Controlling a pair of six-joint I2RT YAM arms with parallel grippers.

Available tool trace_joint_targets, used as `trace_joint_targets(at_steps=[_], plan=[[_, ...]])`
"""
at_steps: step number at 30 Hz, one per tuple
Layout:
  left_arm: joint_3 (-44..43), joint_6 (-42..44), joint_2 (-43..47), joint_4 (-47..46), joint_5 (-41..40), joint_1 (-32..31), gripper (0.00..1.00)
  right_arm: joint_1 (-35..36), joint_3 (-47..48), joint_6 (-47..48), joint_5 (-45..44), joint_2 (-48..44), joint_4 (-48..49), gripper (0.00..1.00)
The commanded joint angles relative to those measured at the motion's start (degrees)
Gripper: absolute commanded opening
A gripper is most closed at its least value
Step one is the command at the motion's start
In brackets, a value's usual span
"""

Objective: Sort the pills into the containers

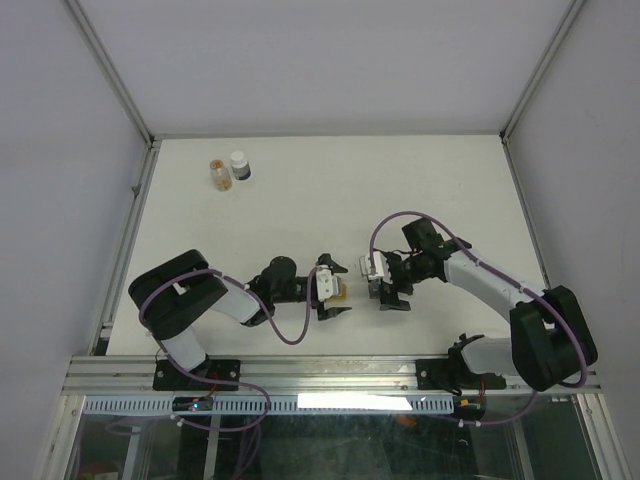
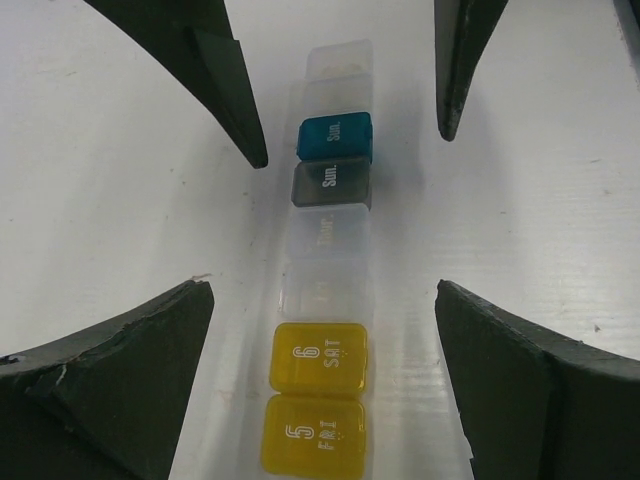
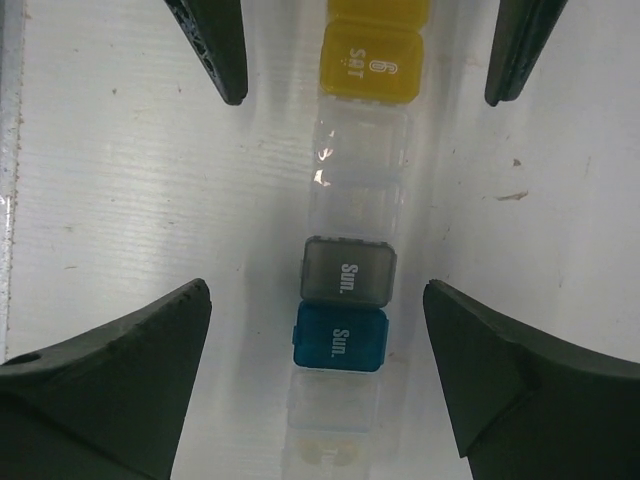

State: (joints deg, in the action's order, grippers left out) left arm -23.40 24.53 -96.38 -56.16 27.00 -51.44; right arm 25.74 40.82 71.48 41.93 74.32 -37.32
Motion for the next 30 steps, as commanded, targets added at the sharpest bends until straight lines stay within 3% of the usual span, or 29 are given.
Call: trace_joint_targets(at_steps=[1, 19, 30], plan=[[-2.74, 2.15, -2.82, -4.85, 0.8, -0.54, 0.96, -0.02, -1.84, -2.27, -0.98, -0.42, 9.05, 0.89], [-6.9, 0.44, -9.27, -1.24, 3.57, -0.59, 0.63, 1.48, -3.95, -4.65, -2.05, 2.34, 14.63, 0.7], [-7.27, -0.82, -10.72, -1.36, 3.71, -0.63, 0.52, 2.12, -3.41, -5.44, -2.76, 4.48, 14.27, 0.56]])
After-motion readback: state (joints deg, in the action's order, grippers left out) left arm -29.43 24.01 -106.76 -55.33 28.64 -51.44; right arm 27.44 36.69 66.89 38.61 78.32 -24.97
